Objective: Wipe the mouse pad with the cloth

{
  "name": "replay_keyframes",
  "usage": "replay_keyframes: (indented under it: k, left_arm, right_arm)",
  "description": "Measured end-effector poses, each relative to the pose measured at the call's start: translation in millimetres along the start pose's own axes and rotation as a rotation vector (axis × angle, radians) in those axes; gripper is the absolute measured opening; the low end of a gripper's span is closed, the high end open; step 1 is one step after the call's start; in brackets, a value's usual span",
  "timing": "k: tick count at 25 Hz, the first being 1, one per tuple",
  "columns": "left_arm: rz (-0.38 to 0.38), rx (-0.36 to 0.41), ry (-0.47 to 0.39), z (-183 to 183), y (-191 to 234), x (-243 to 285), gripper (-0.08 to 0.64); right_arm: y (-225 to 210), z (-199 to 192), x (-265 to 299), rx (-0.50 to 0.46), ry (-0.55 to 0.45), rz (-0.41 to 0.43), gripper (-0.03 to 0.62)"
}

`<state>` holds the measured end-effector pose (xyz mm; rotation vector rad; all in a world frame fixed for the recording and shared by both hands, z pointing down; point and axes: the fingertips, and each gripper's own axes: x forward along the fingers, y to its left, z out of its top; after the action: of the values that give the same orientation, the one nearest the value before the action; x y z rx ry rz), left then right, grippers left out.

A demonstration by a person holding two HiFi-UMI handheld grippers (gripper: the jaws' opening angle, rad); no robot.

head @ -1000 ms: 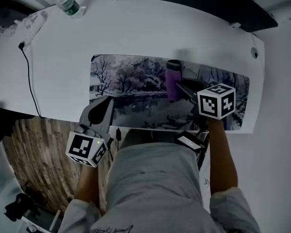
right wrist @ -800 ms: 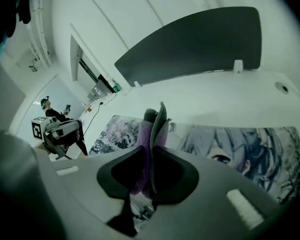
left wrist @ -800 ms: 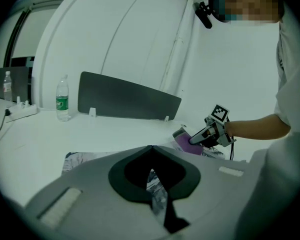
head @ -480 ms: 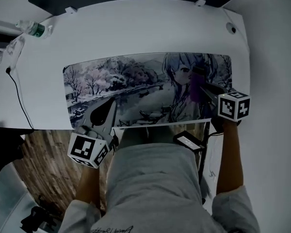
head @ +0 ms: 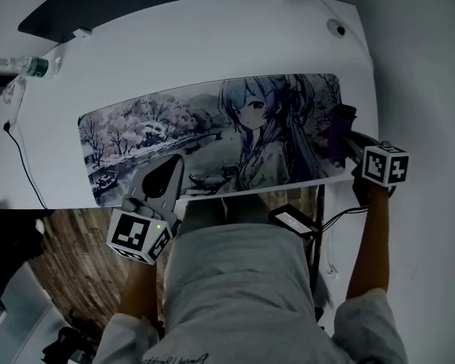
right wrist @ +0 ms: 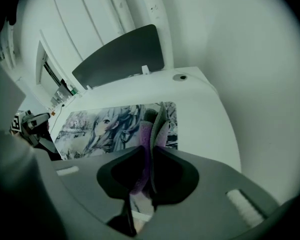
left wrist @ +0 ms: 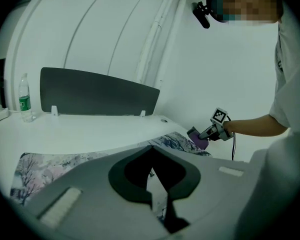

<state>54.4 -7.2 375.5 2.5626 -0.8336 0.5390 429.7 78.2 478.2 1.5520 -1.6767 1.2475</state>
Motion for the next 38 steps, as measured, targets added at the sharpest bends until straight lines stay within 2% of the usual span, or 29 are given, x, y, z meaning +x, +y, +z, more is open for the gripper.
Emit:
replay_keyframes:
  k: [5, 12, 15, 21, 24, 32, 38]
  left_arm:
    - [0.008, -0.004, 0.012, 0.8, -19.1, 14.2, 0.018]
    - [0.053, -0.012, 0.037, -1.6, -19.4, 13.8, 0.018]
    - [0.061, -0.01, 0.052, -5.1, -18.7, 15.6, 0.018]
    - [0.029, -0.005, 0.046, -5.2, -23.9, 23.2, 0.018]
    - [0.021, 0.002, 0.048, -1.9, -20.4, 21.0, 0.018]
    - [0.025, 0.0, 0.065, -10.2, 16.9, -6.9, 0.018]
    - [0.019, -0.008, 0.067, -13.1, 38.0, -23.3, 0.018]
  right_arm:
    - [-36.5, -12.1, 4.4, 0.009, 0.034, -0.033, 0.069]
    - [-46.6, -21.1, 26.0, -0.002, 0.086, -0.027, 0.069]
    - [-41.9, -18.0, 28.1, 0.015, 0.075, 0.001, 0.069]
    - [-35.2, -17.1, 29.9, 0.054, 0.066, 0.036, 0.069]
    - [-29.7, -17.2, 32.2, 0.052, 0.069, 0.03, 0.069]
    - [-9.3, -17.2, 41.1, 0.082, 0.07, 0.011, 0.069]
    - [17.9, -16.2, 51.8, 0.098, 0.072, 0.027, 0.069]
